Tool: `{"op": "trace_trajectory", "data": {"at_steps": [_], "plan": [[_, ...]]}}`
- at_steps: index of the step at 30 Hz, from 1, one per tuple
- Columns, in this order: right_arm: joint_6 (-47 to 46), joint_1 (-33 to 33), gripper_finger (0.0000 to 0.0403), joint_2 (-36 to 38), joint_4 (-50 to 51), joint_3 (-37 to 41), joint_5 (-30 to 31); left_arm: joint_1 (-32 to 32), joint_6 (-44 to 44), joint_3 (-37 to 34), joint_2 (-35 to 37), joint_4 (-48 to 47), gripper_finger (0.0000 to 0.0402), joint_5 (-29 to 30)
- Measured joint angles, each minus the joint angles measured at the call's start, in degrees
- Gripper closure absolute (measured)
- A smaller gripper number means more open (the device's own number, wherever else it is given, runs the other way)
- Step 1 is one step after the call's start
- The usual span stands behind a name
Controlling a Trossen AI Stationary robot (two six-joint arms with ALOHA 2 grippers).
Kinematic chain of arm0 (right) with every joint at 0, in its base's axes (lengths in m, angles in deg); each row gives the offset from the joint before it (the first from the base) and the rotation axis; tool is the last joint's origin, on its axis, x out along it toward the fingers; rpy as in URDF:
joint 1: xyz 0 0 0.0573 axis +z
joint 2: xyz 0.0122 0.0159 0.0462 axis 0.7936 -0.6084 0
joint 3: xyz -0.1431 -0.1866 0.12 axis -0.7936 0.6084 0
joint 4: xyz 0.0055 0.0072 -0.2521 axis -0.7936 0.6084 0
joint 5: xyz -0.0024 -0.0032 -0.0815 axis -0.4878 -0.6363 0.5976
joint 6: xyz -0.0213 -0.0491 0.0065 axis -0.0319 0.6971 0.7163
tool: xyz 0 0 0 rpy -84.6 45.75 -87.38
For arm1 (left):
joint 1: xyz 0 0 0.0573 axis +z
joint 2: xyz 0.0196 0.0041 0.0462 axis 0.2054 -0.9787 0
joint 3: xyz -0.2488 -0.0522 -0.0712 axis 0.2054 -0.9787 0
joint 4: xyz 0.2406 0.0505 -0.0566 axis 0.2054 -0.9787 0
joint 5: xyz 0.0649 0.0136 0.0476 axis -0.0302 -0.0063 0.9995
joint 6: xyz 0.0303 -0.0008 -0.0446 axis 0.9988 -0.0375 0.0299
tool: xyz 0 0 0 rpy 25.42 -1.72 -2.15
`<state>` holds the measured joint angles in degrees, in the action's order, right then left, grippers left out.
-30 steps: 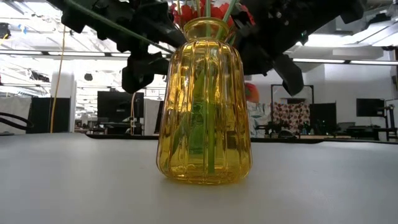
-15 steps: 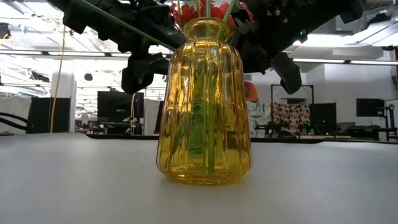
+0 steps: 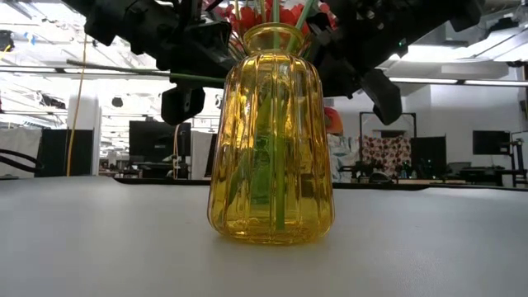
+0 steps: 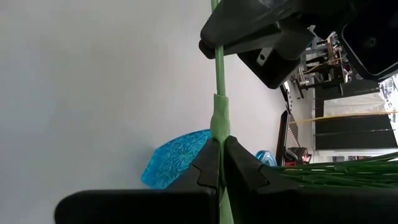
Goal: Sort flowers into vase by color
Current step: Put the orange flower into the yellow vase
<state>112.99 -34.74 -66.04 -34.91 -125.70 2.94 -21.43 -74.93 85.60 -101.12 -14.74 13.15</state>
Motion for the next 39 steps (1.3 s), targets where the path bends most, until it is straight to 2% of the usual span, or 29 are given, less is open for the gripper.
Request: {"op": "trace_trajectory", "data": {"at_steps": [12, 16, 21, 26, 31, 39], "plan": [[-0.15, 0.00, 0.0357, 0.03, -0.36, 0.00, 0.04, 0.00, 1.23, 0.00, 0.02, -0.06, 0.0401, -0.12], [-0.20, 0.00, 0.0324, 0.03, -1.16, 0.02, 0.09, 0.00, 1.21, 0.00, 0.02, -0.57, 0.0401, 0.07], [-0.22, 0.23, 0.0259, 0.03, -1.44, 0.02, 0.29, 0.00, 0.82, 0.00, 0.02, -0.90, 0.0401, 0.74], [-4.07, 1.59, 0.0218, 0.03, -1.38, 0.02, 7.30, -0.51, 1.19, 0.00, 0.73, -3.74, 0.0401, 3.23], [-8.22, 3.43, 0.0217, 0.14, 0.56, 0.02, 16.83, -2.48, 1.21, -0.02, 3.20, -9.92, 0.0401, 6.89], [-17.64, 6.17, 0.0231, 0.21, 9.56, 0.02, 18.34, -8.21, 0.66, -0.03, 9.62, -20.79, 0.0401, 13.39]]}}
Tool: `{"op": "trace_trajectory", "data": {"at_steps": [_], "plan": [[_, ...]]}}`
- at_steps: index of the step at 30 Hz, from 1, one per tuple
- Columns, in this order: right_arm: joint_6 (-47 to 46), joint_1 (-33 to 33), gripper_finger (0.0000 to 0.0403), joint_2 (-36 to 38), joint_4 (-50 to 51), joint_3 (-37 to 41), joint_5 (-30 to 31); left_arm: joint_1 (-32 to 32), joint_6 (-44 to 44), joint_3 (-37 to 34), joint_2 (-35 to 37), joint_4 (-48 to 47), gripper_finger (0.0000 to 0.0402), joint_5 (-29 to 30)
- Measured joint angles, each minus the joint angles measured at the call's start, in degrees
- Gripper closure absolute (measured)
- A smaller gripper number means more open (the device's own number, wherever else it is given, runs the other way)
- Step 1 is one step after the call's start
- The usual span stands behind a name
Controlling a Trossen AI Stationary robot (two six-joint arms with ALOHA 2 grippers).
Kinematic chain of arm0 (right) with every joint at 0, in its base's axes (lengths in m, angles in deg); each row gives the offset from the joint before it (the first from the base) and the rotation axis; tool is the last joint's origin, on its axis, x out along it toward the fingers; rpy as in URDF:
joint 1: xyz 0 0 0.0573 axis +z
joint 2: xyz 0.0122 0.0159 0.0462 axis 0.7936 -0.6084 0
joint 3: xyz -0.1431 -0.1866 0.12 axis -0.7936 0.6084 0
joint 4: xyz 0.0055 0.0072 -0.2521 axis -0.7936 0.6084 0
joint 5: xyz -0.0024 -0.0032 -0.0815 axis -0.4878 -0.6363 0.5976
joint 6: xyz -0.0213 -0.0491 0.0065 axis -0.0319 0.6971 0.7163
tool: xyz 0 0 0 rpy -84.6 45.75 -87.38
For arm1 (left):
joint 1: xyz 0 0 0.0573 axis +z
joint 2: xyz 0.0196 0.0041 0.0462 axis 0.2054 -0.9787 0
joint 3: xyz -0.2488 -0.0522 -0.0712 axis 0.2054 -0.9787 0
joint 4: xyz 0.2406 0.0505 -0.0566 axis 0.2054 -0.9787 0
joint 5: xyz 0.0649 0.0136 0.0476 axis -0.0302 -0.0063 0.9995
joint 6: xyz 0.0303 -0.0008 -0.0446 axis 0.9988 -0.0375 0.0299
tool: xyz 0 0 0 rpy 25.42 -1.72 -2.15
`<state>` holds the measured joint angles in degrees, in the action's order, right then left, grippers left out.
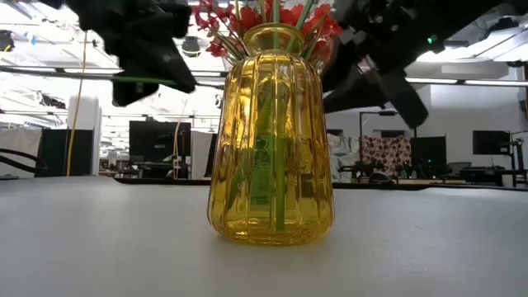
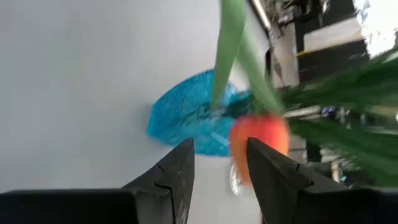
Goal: Sort flowers into vase by color
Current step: Put the orange flower into the yellow vase
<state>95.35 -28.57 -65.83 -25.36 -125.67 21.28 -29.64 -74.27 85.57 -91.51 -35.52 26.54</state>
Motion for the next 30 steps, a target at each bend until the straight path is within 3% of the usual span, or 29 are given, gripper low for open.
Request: {"op": "trace_trajectory", "data": {"at_steps": [7, 21, 30], "plan": [[-12.58, 1.31, 0.0232, 5.48, 11.46, 0.00, 0.04, -5.54, -2.20, 0.01, 5.72, -6.40, 0.0401, 4.49], [-42.86, 2.07, 0.0232, 30.00, 43.20, 0.36, -2.25, -17.52, -6.50, 0.01, 17.11, -19.85, 0.0401, 17.86], [-50.12, 1.83, 0.0232, 47.41, 39.03, 12.84, -3.11, -26.52, -1.78, 0.01, 23.60, -21.20, 0.0401, 36.34]]}}
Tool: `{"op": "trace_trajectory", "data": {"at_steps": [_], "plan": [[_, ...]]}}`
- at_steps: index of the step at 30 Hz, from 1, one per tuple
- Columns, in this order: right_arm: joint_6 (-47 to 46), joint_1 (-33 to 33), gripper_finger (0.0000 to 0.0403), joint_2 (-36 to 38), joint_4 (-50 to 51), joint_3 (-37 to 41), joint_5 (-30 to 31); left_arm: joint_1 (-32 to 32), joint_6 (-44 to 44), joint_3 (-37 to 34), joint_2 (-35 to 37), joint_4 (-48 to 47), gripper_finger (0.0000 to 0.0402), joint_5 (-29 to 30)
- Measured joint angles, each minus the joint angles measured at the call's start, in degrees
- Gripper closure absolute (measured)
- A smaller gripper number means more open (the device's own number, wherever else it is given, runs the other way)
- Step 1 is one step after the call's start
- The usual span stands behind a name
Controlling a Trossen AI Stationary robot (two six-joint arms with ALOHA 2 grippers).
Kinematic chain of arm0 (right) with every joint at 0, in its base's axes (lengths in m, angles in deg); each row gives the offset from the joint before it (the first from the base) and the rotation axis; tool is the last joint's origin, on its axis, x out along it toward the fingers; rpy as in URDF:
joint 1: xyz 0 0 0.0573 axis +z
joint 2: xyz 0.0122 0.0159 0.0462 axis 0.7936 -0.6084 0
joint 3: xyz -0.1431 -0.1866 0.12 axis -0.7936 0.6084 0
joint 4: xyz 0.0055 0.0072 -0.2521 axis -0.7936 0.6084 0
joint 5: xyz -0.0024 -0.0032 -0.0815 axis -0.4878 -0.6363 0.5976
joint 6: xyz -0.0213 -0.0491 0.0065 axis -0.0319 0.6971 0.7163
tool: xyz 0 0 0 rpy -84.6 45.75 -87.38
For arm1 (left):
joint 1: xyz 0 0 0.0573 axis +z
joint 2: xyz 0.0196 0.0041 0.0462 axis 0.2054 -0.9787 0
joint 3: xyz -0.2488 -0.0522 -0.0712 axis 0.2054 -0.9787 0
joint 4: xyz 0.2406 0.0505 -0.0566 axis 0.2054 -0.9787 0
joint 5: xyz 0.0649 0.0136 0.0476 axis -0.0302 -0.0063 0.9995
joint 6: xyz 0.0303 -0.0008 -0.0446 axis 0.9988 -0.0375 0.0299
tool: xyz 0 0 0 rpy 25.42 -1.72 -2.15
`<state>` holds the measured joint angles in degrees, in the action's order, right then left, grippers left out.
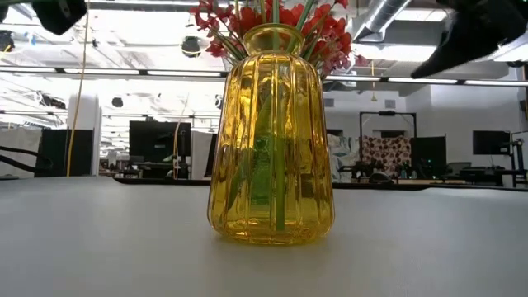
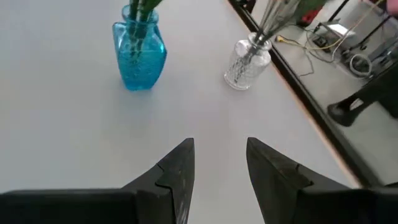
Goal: Sort flowers into vase by color
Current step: Put the orange flower into the yellow vase
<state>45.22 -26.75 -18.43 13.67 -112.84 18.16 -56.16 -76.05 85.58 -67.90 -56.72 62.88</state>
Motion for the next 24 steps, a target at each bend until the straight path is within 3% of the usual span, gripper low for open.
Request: {"op": "trace_trajectory", "data": {"at_steps": [6, 13, 19, 24], "plan": [[-0.68, 0.00, 0.0232, 7.49, -10.74, 9.01, -0.06, -1.13, 9.72, 0.00, -1.21, 7.46, 0.0401, 7.24], [3.39, -1.28, 0.0232, 13.08, -16.85, 15.58, -0.98, -1.12, 29.27, 0.00, -8.44, 28.10, 0.0401, 8.26], [10.06, -5.74, 0.0232, 18.32, -21.27, 19.25, -11.23, -0.03, 44.20, 0.00, -15.43, 47.77, 0.0401, -0.48], [13.40, -10.04, 0.0232, 22.78, -21.24, 20.80, -14.01, 3.24, 53.30, 0.00, -21.52, 60.96, 0.0401, -11.98]]}}
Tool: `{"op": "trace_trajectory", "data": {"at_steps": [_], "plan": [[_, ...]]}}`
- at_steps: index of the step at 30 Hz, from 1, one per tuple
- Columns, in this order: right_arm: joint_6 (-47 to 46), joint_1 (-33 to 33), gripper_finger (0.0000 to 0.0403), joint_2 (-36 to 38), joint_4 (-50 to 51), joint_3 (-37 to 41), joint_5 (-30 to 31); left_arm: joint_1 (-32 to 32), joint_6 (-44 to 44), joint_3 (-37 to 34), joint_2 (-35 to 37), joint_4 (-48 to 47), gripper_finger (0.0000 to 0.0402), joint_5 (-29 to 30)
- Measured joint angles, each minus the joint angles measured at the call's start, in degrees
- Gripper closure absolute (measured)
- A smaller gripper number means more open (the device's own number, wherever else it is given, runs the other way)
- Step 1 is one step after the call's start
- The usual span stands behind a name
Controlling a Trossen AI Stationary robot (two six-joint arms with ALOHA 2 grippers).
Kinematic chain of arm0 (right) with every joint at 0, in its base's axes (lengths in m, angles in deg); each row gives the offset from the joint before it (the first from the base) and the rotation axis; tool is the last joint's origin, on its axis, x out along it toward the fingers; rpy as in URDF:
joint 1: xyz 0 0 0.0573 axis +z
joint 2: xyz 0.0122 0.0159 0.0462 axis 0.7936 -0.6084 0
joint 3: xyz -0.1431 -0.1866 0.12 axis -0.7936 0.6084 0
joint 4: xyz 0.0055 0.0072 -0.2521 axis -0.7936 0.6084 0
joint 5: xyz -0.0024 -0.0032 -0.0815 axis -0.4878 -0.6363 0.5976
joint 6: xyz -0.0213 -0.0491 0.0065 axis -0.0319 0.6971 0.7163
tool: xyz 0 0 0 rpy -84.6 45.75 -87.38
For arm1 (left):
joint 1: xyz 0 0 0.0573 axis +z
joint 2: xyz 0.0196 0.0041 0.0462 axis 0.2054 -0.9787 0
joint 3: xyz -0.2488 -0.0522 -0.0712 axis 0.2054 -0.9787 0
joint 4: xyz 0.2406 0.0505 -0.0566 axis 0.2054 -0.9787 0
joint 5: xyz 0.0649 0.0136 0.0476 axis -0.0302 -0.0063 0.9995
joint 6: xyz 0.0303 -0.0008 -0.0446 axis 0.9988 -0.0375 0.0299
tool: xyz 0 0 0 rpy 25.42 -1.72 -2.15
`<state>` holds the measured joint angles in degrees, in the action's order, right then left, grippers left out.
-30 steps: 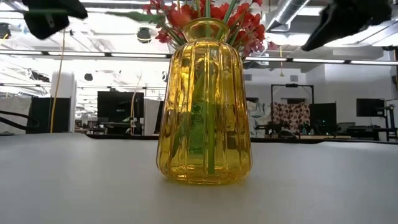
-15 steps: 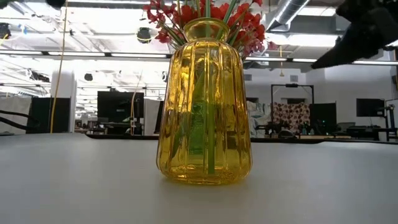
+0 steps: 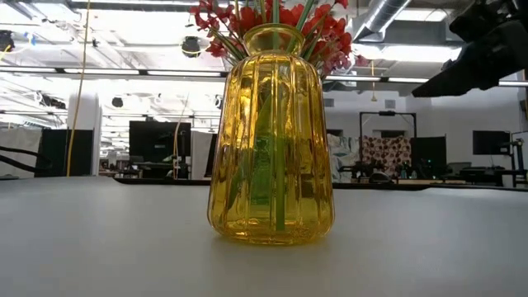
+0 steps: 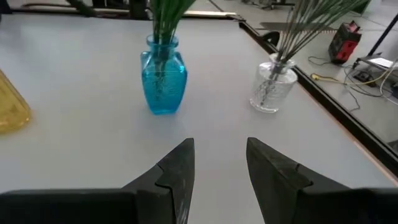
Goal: Sort flowers into vase by color
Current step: Put the orange flower into the yellow vase
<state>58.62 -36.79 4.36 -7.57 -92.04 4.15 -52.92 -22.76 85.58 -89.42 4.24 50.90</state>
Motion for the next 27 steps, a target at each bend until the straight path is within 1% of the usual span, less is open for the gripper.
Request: {"op": "trace_trajectory", "data": {"at_steps": [7, 11, 13, 17, 23, 27], "plan": [[1.85, -3.42, 0.0232, 3.86, 0.56, 0.00, -2.93, 6.56, 7.49, 0.00, -7.81, 17.92, 0.0401, -22.79], [1.85, -4.33, 0.0232, 4.48, 0.99, 0.00, -2.98, 10.25, 8.16, 0.00, -11.21, 24.70, 0.0401, -34.82], [2.05, -4.76, 0.0232, 4.45, 1.22, 0.00, -2.98, 12.04, 7.59, 0.02, -12.78, 27.32, 0.0401, -39.00], [4.03, -5.50, 0.0232, 4.45, 1.79, -0.02, -3.45, 14.98, 6.47, 0.02, -16.38, 33.16, 0.0401, -42.15], [5.96, -6.56, 0.0232, 5.89, 2.21, -0.02, -6.47, 18.55, 5.48, 0.99, -22.58, 40.14, 0.0401, -43.14], [6.56, -6.57, 0.0232, 9.61, 2.10, -0.04, -8.25, 20.07, 4.81, 5.42, -27.39, 41.32, 0.0401, -49.22]]}}
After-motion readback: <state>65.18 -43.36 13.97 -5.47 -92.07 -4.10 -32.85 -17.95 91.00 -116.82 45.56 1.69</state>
